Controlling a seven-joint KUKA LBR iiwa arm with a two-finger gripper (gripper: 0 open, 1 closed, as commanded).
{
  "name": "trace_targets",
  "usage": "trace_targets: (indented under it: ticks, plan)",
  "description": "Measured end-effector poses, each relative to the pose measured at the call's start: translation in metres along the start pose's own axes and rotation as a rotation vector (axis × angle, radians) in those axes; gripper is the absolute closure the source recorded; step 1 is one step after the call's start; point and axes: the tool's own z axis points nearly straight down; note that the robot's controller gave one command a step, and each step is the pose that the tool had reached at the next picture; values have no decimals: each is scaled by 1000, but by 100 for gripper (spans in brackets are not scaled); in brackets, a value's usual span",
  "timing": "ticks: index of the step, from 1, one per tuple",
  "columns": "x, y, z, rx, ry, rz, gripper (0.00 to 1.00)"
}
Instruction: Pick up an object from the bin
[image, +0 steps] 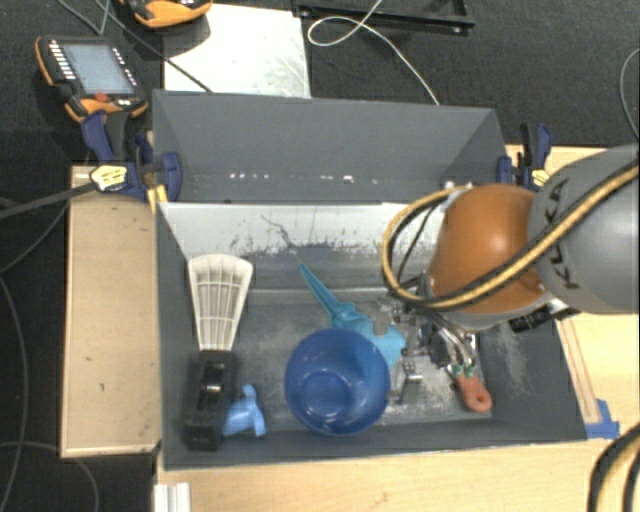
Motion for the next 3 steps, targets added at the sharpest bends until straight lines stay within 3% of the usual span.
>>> trace_targets:
  ticks: [1,2,3]
  plan:
    - [-2,0,-4,0,-8,1,0]
    - [-38,41,80,-2,-4,72,0]
    - [-94,45,11,-1,-21,-40,0]
